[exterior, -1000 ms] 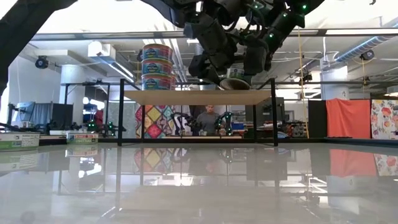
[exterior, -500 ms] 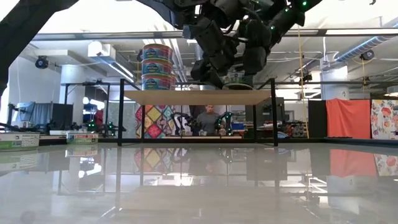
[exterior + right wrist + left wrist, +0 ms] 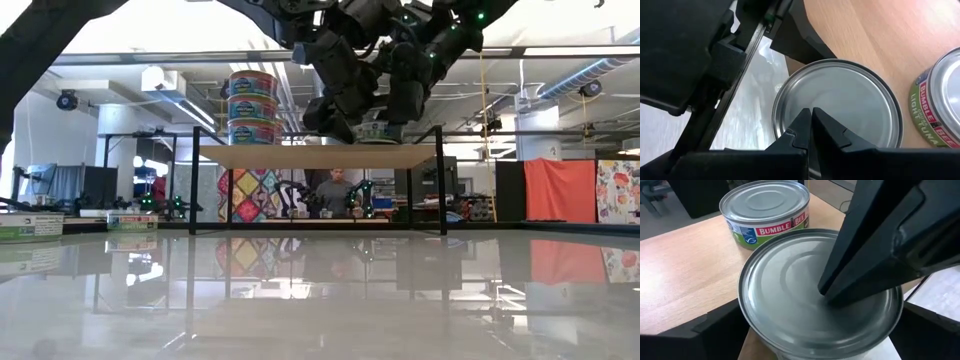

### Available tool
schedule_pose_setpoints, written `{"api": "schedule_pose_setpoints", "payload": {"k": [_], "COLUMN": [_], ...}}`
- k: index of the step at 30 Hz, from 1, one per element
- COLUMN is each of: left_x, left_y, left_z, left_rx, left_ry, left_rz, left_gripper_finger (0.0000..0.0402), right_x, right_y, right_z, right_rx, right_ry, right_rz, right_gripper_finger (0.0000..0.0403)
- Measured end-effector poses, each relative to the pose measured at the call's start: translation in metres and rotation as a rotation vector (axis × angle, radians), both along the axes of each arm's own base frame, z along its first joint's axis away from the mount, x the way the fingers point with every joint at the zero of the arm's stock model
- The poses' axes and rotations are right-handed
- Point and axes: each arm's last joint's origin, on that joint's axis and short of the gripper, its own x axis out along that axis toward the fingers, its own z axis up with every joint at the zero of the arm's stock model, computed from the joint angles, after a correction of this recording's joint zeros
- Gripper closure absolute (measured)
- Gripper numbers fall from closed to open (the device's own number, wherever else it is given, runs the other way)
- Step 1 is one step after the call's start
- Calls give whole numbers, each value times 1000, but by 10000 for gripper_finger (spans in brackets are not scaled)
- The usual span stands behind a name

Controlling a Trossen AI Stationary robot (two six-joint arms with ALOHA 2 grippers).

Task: Stack canned seafood by type on shelf
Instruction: Put the green tuna can on the shelf

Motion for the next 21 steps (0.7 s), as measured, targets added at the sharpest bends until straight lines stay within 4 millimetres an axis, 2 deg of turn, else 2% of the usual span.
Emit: {"api": "schedule_pose_setpoints", "payload": {"k": [5, 9, 21], "left_x": [0, -1, 0], "left_y": [0, 0, -11], "left_z": [-1, -2, 6], "left_rx": [0, 0, -5], "left_ry": [-14, -3, 43], "left_rz": [25, 26, 19], "left_gripper_finger": [28, 8, 6], "right_x": [0, 0, 3], "right_y": [0, 0, -3], "right_z": [-1, -2, -15], "right_rx": [3, 7, -8], "right_ry": [4, 3, 78], "right_rz": [-6, -8, -58], "right_gripper_finger": [390, 390, 390]}}
